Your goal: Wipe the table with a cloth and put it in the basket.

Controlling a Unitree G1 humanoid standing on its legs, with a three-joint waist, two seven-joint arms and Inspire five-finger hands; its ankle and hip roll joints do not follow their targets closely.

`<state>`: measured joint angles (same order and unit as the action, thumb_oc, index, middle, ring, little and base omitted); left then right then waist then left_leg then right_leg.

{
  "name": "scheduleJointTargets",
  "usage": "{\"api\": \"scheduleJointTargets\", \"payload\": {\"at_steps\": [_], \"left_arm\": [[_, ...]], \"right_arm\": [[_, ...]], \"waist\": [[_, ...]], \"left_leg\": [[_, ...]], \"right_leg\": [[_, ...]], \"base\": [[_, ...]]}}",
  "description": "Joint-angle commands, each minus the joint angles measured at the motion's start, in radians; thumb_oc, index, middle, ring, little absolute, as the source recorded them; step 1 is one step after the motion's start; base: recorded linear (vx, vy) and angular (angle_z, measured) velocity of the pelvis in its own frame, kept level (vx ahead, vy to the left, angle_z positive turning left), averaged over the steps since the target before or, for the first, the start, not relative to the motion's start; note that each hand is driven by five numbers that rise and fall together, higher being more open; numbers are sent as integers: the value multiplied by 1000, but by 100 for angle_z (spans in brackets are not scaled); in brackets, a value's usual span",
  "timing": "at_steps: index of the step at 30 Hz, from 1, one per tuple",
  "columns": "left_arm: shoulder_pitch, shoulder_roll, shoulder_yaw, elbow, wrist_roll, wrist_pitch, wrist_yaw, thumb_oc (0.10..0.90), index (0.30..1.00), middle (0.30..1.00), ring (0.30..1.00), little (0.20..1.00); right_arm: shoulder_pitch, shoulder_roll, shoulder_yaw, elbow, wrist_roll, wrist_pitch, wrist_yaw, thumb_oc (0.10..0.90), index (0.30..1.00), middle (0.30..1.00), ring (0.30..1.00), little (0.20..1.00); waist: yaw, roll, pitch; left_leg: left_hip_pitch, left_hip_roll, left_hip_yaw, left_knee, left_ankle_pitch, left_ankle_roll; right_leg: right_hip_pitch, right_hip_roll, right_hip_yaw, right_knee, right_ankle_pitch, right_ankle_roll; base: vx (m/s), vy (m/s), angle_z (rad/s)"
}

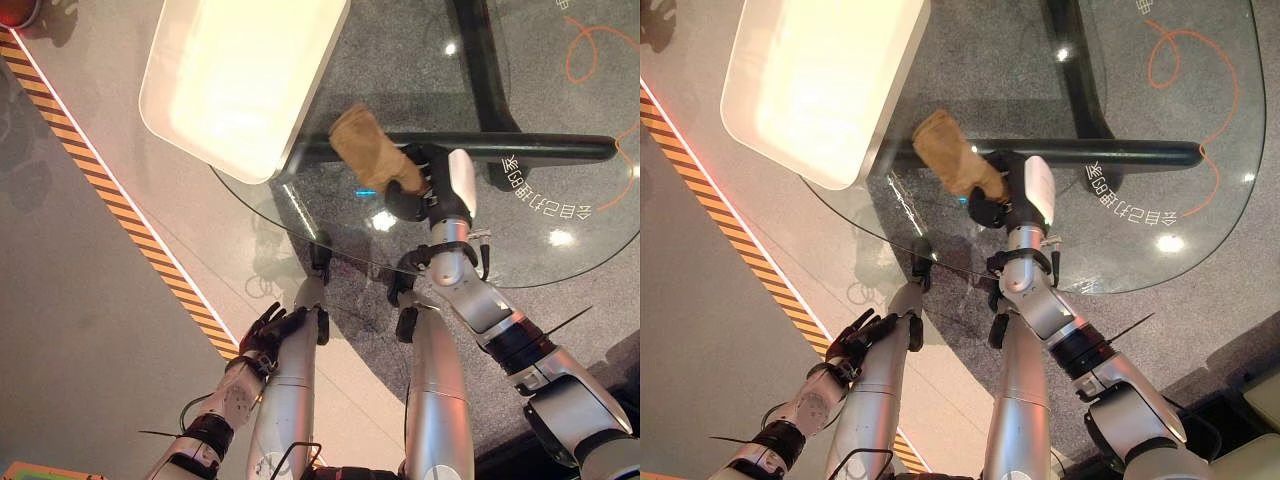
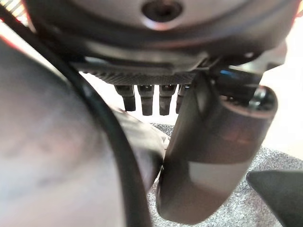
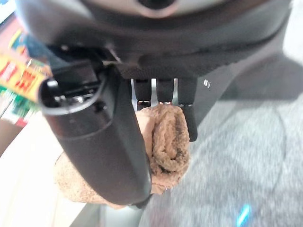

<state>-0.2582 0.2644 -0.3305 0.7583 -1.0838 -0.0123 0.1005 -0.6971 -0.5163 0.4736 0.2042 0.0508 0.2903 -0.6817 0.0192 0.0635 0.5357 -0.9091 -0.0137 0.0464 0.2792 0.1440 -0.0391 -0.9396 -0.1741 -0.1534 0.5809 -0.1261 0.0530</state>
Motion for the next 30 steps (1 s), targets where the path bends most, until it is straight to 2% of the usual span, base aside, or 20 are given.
{"api": "scheduleJointTargets", "payload": {"at_steps": [1, 9, 10, 11, 12, 13, 14, 16, 17, 18, 21, 22, 24, 25, 26, 27, 28, 29, 30], "left_arm": [[165, -39, -19, -18, -26, 43, -15, 800, 900, 900, 900, 900], [165, -28, -21, -15, -32, 40, -27, 800, 900, 900, 900, 900], [147, -28, -16, -21, -35, 40, -23, 800, 900, 900, 900, 900], [146, -27, -16, -24, -37, 44, -19, 800, 900, 900, 900, 900], [165, -28, -22, -23, -36, 46, -18, 800, 900, 900, 900, 900], [152, -22, -15, -28, -35, 52, -15, 800, 900, 900, 900, 900], [171, -22, -21, -26, -35, 53, -15, 800, 900, 900, 900, 900], [177, -17, -20, -26, -41, 53, -15, 800, 900, 900, 900, 900], [160, -15, -13, -27, -42, 53, -16, 800, 900, 900, 900, 900], [181, -12, -14, -24, -42, 55, -21, 800, 900, 900, 900, 900], [185, -5, -9, -28, -43, 56, -23, 800, 900, 900, 900, 900], [170, 2, -2, -33, -28, 56, -26, 800, 900, 900, 900, 900], [171, 14, -8, -43, 35, 51, -20, 800, 900, 900, 900, 900], [189, 16, -17, -45, 33, 52, -20, 800, 900, 900, 900, 900], [175, 19, -15, -53, 12, 50, -17, 800, 900, 900, 900, 900], [192, 19, -21, -52, 6, 50, -17, 800, 900, 900, 900, 900], [176, 22, -12, -56, 3, 53, -14, 800, 900, 900, 900, 900], [176, 23, -11, -58, 6, 55, -13, 800, 900, 900, 900, 900], [193, 24, -18, -58, 9, 55, -14, 800, 900, 900, 900, 900]], "right_arm": [[-16, -159, -131, -36, -16, 12, -148, 100, 300, 300, 300, 200], [-72, -220, -155, 47, 46, 22, -242, 100, 300, 300, 300, 200], [-88, -230, -165, 57, 54, 22, -262, 100, 300, 300, 300, 200], [-84, -242, -173, 65, 64, 17, -278, 100, 300, 300, 300, 200], [-67, -240, -170, 68, 67, 16, -283, 100, 300, 300, 300, 200], [-78, -261, -189, 66, 90, 20, -314, 100, 300, 300, 300, 200], [-62, -258, -185, 68, 92, 21, -318, 100, 300, 300, 300, 200], [-55, -271, -208, 73, 107, 21, -352, 100, 300, 300, 300, 200], [-69, -279, -217, 73, 111, 20, -362, 100, 300, 300, 300, 200], [-47, -285, -224, 82, 121, 15, -378, 100, 300, 300, 300, 200], [-36, -313, -258, 118, 159, -25, -406, 100, 300, 300, 300, 200], [-42, -329, -279, 125, 175, -42, -413, 100, 300, 300, 300, 200], [-24, -345, -301, 129, 203, -64, -424, 100, 300, 300, 300, 200], [-4, -347, -302, 132, 213, -72, -425, 100, 300, 300, 300, 200], [-5, -359, -323, 128, 229, -84, -429, 100, 300, 300, 300, 200], [12, -356, -321, 130, 232, -89, -431, 100, 300, 300, 300, 200], [13, -359, -341, 130, 242, -109, -433, 100, 300, 300, 300, 200], [19, -359, -346, 131, 246, -117, -430, 100, 300, 300, 300, 200], [37, -357, -344, 130, 252, -123, -428, 100, 300, 300, 300, 200]], "waist": [[-11, 16, -16], [-8, 24, -16], [-12, 21, -16], [-13, 21, -16], [-10, 23, -16], [-16, 20, -16], [-13, 22, -16], [-16, 21, -16], [-20, 18, -16], [-19, 21, -16], [-24, 21, -16], [-29, 18, -16], [-33, 16, -16], [-32, 19, -16], [-37, 17, -16], [-34, 20, -16], [-40, 17, -16], [-41, 17, -16], [-39, 19, -16]], "left_leg": [[17, -29, 81, 182, -253, 22], [6, -35, 74, 177, -251, 21], [-30, -38, 82, 168, -218, 27], [-28, -37, 83, 166, -218, 27], [6, -33, 76, 173, -250, 22], [-26, -36, 85, 163, -217, 27], [8, -33, 78, 171, -249, 21], [8, -33, 78, 169, -249, 21], [-25, -36, 86, 161, -218, 26], [9, -33, 79, 169, -251, 21], [9, -32, 83, 168, -252, 23], [-21, -35, 92, 156, -220, 28], [-18, -35, 96, 151, -218, 27], [14, -32, 88, 158, -248, 21], [-18, -36, 97, 149, -216, 26], [15, -33, 88, 155, -248, 21], [-16, -36, 97, 148, -218, 25], [-15, -36, 98, 148, -218, 25], [16, -33, 89, 156, -249, 20]], "right_leg": [[-3, 67, 17, -189, 149, 58], [-13, 72, 17, -195, 150, 55], [-44, 68, 12, -210, 182, 47], [-43, 69, 13, -211, 181, 47], [-12, 74, 18, -197, 149, 55], [-40, 71, 15, -215, 181, 47], [-10, 77, 20, -201, 150, 55], [-8, 80, 21, -204, 150, 55], [-38, 75, 17, -219, 181, 48], [-8, 82, 23, -205, 149, 55], [-10, 87, 28, -207, 150, 55], [-36, 83, 23, -224, 181, 49], [-32, 85, 24, -228, 181, 50], [-2, 91, 29, -216, 152, 57], [-31, 87, 25, -234, 184, 50], [-1, 92, 30, -221, 154, 58], [-29, 87, 27, -234, 183, 51], [-29, 87, 28, -234, 183, 51], [-1, 93, 33, -220, 153, 59]], "base": [[0, 0, 0], [-9, -3, 0], [-68, -21, -6], [-11, -12, -8], [-11, -11, -8], [47, -4, -6], [-9, -10, -3], [-5, -5, 1], [0, 0, 0], [0, 0, 0], [-4, 1, -2], [-66, -11, -4], [-13, 0, -3], [-14, 4, -4], [47, 10, -6], [-64, 1, -14], [-5, 5, -13], [-4, 5, -10], [49, 4, -5]]}}
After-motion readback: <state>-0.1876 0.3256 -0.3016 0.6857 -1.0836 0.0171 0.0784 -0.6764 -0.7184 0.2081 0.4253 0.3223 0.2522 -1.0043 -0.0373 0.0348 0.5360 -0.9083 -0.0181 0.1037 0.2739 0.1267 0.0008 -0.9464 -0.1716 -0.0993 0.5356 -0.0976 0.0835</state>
